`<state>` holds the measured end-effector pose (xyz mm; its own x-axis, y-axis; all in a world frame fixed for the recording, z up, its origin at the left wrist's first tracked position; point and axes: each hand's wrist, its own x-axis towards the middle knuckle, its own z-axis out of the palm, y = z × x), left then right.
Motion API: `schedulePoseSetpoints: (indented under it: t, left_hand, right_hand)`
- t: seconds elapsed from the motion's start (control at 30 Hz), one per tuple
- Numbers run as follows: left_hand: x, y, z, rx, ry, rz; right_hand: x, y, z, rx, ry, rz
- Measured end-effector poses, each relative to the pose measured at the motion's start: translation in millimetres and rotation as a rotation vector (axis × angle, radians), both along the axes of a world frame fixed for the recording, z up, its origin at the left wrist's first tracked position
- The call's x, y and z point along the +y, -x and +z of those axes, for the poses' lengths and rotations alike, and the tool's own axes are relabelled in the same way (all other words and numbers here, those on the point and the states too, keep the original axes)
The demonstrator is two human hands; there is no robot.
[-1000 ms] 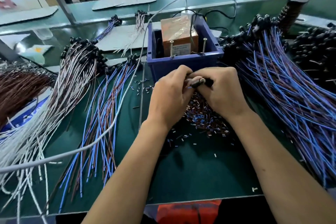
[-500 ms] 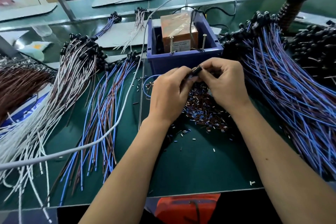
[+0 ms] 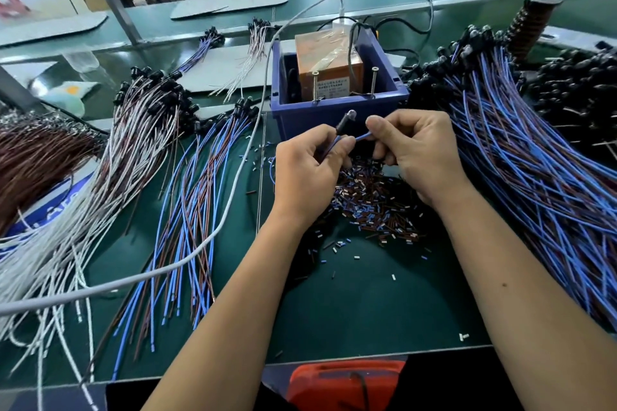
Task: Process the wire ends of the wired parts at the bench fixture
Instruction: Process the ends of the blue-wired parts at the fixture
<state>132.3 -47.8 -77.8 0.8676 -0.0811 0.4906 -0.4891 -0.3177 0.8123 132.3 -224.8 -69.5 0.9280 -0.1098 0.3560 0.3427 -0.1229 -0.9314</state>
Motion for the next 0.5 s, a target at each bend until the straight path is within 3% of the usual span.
schedulePoseSetpoints:
  t: [0.2, 0.37, 0.5]
  left_hand:
    - [-3, 4, 2, 0.008, 0.01, -0.041]
    - [4, 3, 5, 0.006, 0.132, 0.01]
    - [1, 5, 6, 0.038, 0.266, 0.045]
  right_hand:
    - [-3, 1, 2, -0.031, -0.002, -0.013]
    - [-23, 0, 3, -0.045, -0.202, -0.11]
    - [-13, 1, 0, -0.051, -0.073, -0.075]
